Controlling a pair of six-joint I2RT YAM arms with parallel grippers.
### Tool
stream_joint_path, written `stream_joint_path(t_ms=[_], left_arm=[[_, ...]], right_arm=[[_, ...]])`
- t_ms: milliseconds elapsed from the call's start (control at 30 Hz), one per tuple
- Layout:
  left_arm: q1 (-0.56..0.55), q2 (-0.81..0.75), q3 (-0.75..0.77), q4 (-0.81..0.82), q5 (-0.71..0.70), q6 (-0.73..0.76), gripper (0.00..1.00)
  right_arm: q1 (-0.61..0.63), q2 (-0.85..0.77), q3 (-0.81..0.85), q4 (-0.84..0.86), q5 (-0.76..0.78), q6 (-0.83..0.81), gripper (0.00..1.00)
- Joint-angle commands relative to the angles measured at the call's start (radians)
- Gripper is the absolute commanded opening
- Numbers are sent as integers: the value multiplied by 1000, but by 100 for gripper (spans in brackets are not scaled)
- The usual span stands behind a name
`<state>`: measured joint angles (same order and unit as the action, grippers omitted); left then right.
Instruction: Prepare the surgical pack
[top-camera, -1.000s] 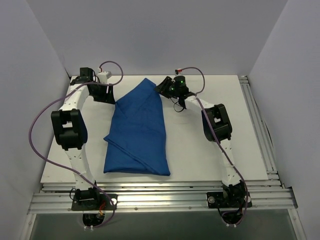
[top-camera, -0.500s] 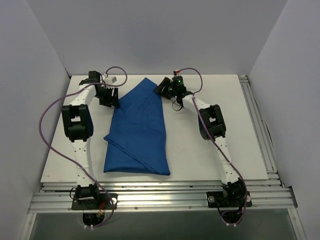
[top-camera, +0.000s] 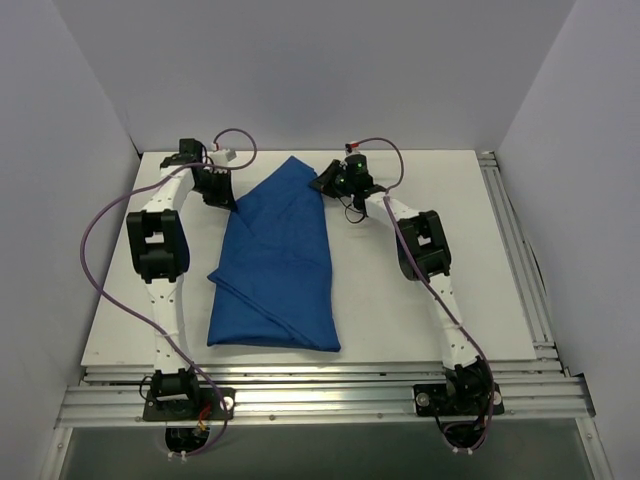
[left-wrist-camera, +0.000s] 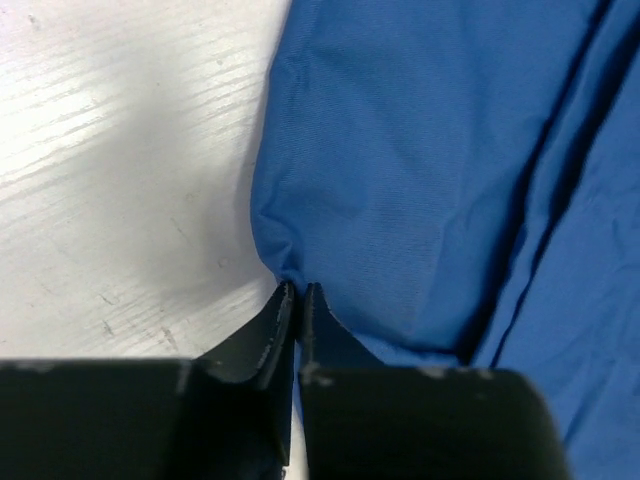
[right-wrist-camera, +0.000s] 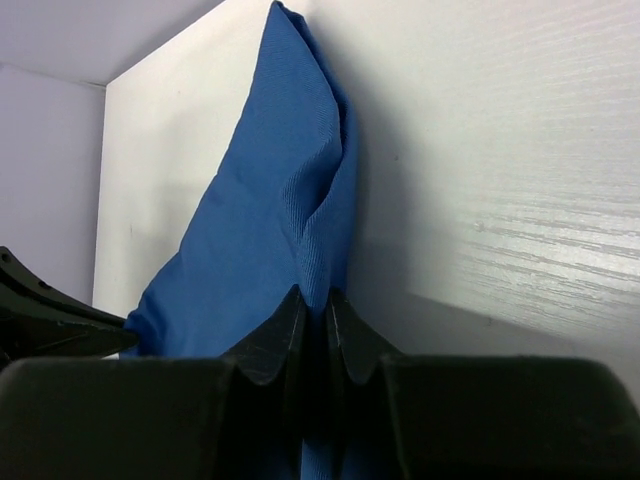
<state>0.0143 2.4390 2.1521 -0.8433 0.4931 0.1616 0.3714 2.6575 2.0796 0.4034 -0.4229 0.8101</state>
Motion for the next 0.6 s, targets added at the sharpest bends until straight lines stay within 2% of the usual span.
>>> stream_joint_path(t_ms=[0, 200, 367, 567], left_arm=[[-4, -12, 55, -5, 88, 30, 3], [3, -144, -49, 44, 162, 70, 2], [19, -320, -196, 105, 229, 121, 2], [32, -469, -385, 50, 289, 254, 2]], right_arm=[[-9, -79, 28, 77, -53, -11, 0], [-8, -171, -28, 138, -128, -52, 0], [-6, -362, -266, 233, -154, -91, 0], [17, -570, -534, 311, -209, -129, 0]])
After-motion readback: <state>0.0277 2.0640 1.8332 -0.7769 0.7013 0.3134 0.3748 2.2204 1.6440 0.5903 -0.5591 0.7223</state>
